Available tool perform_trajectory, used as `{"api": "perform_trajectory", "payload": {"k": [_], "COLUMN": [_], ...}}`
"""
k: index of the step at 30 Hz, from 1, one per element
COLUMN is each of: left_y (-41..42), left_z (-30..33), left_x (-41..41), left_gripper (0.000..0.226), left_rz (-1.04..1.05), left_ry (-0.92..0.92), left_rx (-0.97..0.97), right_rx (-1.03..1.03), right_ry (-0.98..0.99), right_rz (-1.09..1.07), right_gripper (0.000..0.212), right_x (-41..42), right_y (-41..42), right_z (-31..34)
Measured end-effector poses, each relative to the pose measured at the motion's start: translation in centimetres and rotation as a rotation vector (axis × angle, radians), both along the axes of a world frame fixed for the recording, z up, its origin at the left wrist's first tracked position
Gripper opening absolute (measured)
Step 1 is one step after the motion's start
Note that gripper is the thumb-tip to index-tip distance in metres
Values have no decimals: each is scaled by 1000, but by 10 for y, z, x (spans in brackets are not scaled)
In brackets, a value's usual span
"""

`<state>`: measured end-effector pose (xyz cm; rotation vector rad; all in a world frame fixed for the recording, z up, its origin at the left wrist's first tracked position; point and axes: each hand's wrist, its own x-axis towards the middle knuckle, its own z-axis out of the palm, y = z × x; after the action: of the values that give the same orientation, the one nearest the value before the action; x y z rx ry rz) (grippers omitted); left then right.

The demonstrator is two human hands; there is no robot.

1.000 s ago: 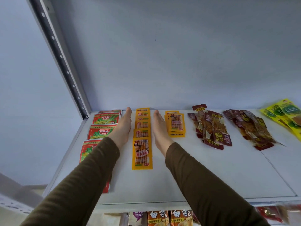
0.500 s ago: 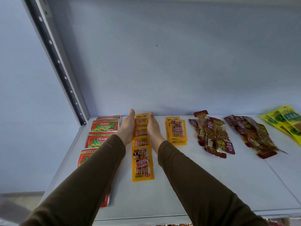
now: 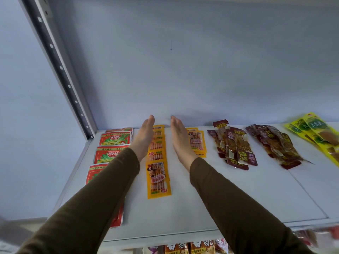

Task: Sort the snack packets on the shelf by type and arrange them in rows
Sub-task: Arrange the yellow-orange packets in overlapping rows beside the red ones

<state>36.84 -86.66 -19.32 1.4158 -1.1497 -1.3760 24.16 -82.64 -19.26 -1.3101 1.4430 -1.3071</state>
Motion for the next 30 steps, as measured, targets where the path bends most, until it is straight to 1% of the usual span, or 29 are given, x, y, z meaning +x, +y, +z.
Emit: {"api": "perform_trajectory", "payload": {"k": [3, 5, 8, 11, 13, 14, 16, 18, 20, 24, 25, 27, 30], "left_y": [11, 19, 24, 31, 34, 36, 36, 38, 42, 39, 39, 38, 40], "left_z": [5, 9, 10, 6, 2, 2, 2, 4, 11, 21, 22, 24, 27], "left_x": [-16, -32, -57, -83, -98, -103, -112, -119, -124, -130, -131, -132, -137], "left_gripper": [79, 81, 75, 72, 68, 62, 36, 42, 39, 36, 36, 33, 28], "left_rz": [-82, -121, -141, -172, -139, -109, -24, 53, 91, 171, 192, 221, 212], "left_ry": [26, 50, 92, 102, 116, 122, 171, 221, 277, 346, 348, 359, 367], "left_rx": [-103, -126, -55, 60, 130, 149, 185, 232, 250, 304, 317, 335, 327], "right_rx": [-90, -88, 27, 196, 276, 308, 366, 407, 438, 475, 480, 484, 452], "right_ry": [80, 87, 93, 77, 51, 42, 34, 57, 35, -206, -237, -228, -230], "right_rz": [-97, -173, -229, -205, -178, -163, -154, -170, -174, -115, -104, -97, -99], "right_gripper": [48, 43, 41, 46, 48, 47, 43, 38, 37, 30, 30, 32, 32], "right_x": [-27, -47, -74, -88, -90, -90, -90, -93, -96, -102, -103, -104, -99], "right_y": [19, 28, 33, 31, 28, 25, 21, 16, 11, 5, 4, 1, 3], "right_z": [8, 8, 3, 0, -1, -1, 1, 3, 4, 5, 5, 2, 0]}}
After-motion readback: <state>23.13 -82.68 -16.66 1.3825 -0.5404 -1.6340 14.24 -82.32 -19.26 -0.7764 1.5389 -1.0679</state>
